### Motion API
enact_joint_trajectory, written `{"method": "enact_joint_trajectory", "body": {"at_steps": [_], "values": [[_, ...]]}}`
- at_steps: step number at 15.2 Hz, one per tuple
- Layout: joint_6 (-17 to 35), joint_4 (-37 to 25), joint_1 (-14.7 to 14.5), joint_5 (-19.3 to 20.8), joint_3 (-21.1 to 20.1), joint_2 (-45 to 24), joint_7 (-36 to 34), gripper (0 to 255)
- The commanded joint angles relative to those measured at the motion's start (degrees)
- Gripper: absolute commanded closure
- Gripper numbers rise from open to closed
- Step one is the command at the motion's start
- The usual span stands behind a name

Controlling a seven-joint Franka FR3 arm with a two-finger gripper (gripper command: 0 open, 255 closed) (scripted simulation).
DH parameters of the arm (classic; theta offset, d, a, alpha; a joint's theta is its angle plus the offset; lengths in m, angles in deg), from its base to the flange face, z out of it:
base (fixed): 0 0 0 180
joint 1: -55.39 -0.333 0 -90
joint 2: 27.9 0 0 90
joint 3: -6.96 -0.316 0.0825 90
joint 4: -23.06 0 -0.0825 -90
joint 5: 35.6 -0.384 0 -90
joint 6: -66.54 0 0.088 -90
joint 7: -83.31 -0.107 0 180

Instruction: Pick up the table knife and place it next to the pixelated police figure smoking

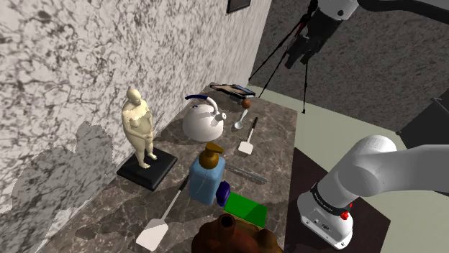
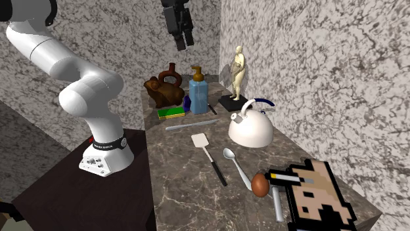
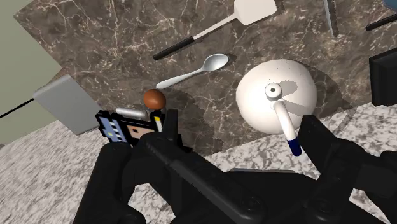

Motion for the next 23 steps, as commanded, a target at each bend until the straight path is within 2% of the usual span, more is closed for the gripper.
{"method": "enact_joint_trajectory", "body": {"at_steps": [1,13,23], "values": [[0.00,0.00,0.00,0.00,0.00,0.00,0.00,0],[13.17,16.06,-6.75,-3.72,-5.49,-3.16,1.96,0],[26.22,25.94,-13.31,-7.58,-10.75,-11.31,3.49,0]]}}
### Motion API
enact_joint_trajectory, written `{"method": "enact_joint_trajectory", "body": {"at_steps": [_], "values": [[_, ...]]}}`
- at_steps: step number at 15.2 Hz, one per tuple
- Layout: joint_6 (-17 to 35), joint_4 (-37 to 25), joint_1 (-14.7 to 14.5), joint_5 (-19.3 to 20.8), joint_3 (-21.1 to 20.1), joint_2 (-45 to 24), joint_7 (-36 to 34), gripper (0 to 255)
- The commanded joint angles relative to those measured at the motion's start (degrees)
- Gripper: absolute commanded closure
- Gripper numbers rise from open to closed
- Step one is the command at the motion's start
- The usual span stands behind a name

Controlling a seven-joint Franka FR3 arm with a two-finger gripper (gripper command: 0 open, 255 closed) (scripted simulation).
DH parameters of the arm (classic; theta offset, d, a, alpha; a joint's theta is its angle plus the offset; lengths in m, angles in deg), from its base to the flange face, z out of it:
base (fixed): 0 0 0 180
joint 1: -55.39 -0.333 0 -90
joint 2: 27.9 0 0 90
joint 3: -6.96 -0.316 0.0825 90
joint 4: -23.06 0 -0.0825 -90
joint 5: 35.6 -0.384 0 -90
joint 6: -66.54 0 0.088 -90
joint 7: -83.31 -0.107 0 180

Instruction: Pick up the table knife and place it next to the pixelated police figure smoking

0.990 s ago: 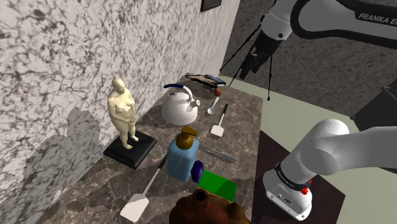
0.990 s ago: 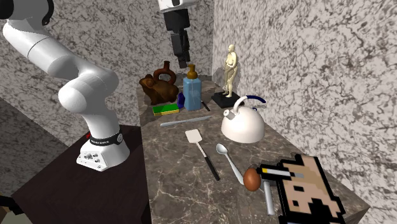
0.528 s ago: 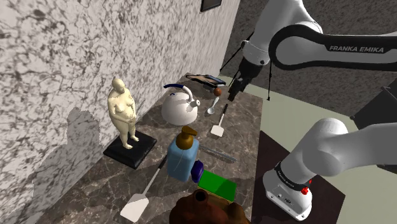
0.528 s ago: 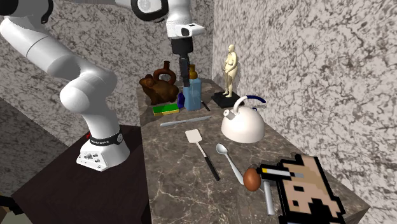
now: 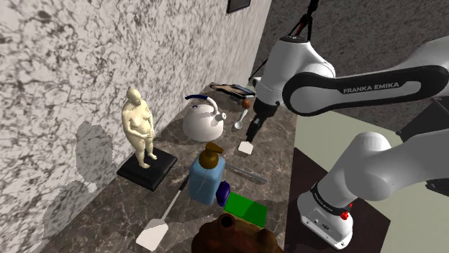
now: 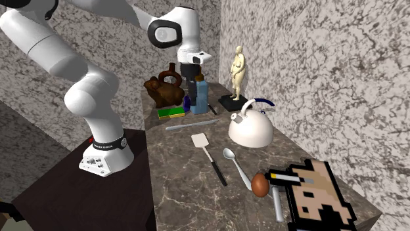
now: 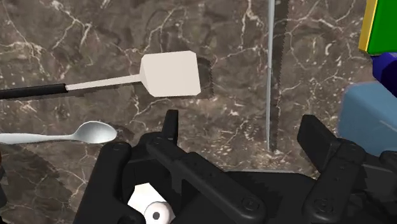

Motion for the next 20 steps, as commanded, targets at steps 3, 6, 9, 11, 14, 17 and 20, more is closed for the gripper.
{"method": "enact_joint_trajectory", "body": {"at_steps": [3,6,9,11,14,17,20], "values": [[5.98,3.14,-2.66,-1.59,-2.20,-4.78,0.72,0],[10.67,4.92,-4.66,-2.77,-3.98,-9.16,1.11,0],[14.93,6.18,-5.88,-3.48,-5.31,-13.11,1.28,0],[17.12,6.81,-5.79,-3.45,-5.58,-14.69,1.17,0],[20.49,7.63,-5.58,-3.30,-6.00,-17.24,0.96,0],[22.28,8.01,-5.45,-3.17,-6.22,-18.66,0.82,0],[22.28,8.00,-5.44,-3.16,-6.22,-18.68,0.81,0]]}}
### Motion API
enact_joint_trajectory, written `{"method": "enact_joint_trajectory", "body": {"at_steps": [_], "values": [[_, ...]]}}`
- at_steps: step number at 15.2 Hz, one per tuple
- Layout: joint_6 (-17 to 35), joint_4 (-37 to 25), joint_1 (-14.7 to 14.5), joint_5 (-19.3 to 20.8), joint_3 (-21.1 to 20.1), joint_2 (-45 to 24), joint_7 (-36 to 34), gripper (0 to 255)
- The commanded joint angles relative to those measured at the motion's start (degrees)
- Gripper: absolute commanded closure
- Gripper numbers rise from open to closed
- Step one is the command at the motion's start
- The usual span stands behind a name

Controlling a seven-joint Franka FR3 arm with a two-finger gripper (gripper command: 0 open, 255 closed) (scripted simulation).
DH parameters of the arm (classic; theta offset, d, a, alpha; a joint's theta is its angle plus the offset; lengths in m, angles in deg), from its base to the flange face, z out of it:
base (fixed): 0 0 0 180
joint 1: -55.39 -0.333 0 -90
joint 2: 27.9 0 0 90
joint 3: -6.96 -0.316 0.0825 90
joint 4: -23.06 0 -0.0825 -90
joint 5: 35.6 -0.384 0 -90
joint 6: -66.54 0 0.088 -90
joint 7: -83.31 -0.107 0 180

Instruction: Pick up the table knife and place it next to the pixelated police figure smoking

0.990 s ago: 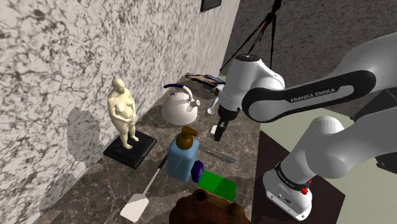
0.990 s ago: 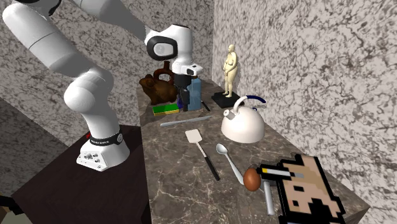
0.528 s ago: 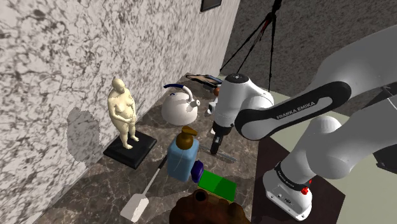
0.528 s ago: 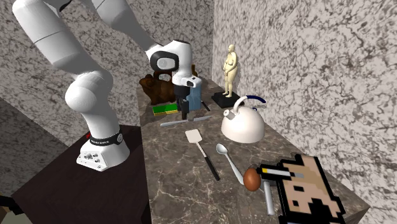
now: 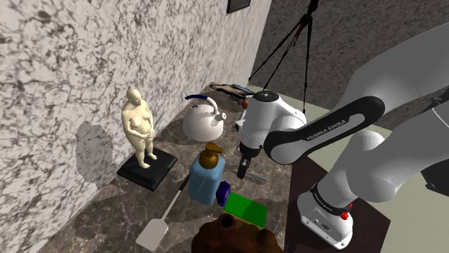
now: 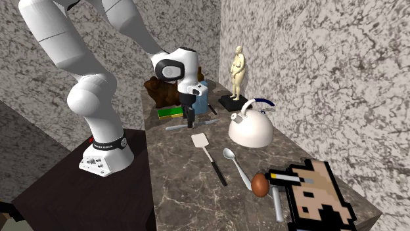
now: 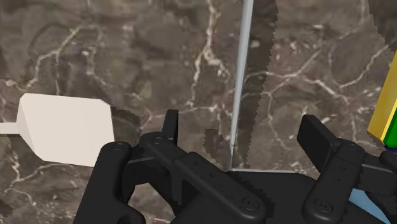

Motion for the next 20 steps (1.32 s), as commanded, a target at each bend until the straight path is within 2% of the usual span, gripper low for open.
{"method": "enact_joint_trajectory", "body": {"at_steps": [1,4,5,14,20], "values": [[0.06,0.02,0.00,0.00,-0.01,-0.03,0.00,0],[0.04,0.02,0.00,0.00,-0.01,-0.02,0.00,0],[0.04,0.02,0.00,0.00,-0.01,-0.02,0.00,255],[0.06,0.02,0.00,0.00,-0.01,-0.03,-0.01,255],[-6.74,-1.35,-0.50,-0.42,0.83,5.43,0.47,255]]}}
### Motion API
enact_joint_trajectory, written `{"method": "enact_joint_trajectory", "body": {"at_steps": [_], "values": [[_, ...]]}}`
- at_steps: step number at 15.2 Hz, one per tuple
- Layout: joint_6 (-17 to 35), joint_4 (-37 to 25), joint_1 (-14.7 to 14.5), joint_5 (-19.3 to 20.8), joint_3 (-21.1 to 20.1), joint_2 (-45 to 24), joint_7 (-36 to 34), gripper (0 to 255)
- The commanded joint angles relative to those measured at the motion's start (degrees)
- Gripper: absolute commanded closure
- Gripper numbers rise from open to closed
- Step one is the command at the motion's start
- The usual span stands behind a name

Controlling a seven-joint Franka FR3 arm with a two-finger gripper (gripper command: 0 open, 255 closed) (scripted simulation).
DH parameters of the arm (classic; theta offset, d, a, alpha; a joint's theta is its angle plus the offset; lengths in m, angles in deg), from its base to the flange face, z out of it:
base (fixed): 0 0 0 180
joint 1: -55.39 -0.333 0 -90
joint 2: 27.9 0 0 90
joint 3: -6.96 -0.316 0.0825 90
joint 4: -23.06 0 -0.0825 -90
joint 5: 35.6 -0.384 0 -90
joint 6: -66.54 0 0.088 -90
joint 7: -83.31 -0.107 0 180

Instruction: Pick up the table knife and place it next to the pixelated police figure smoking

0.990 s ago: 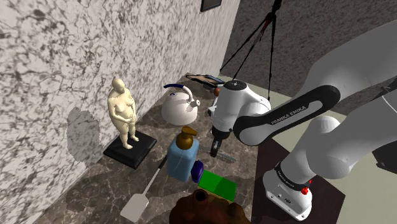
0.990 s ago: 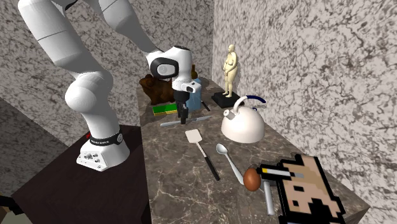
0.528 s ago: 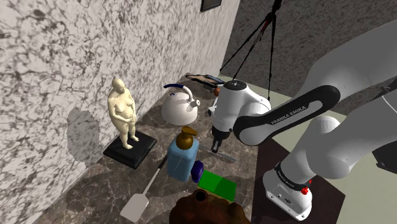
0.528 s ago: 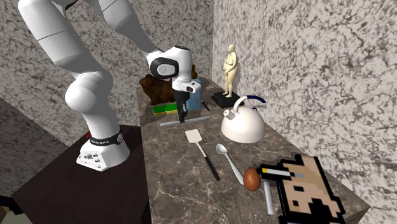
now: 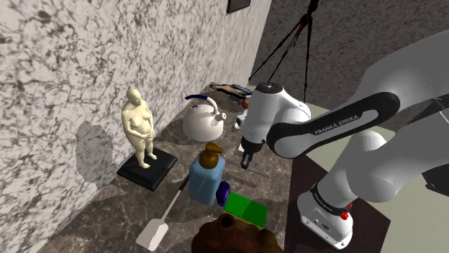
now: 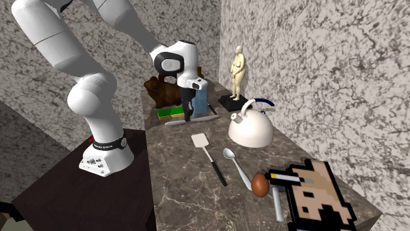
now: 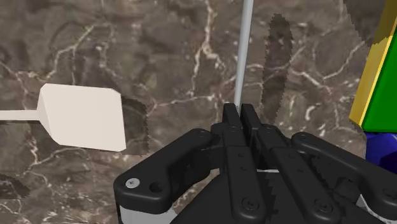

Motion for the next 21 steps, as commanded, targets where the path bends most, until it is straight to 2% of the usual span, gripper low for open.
{"method": "enact_joint_trajectory", "body": {"at_steps": [1,21], "values": [[-2.24,-0.59,-0.10,-0.03,0.27,1.61,0.10,255],[-22.27,-9.34,-0.30,0.94,2.82,12.94,0.39,255]]}}
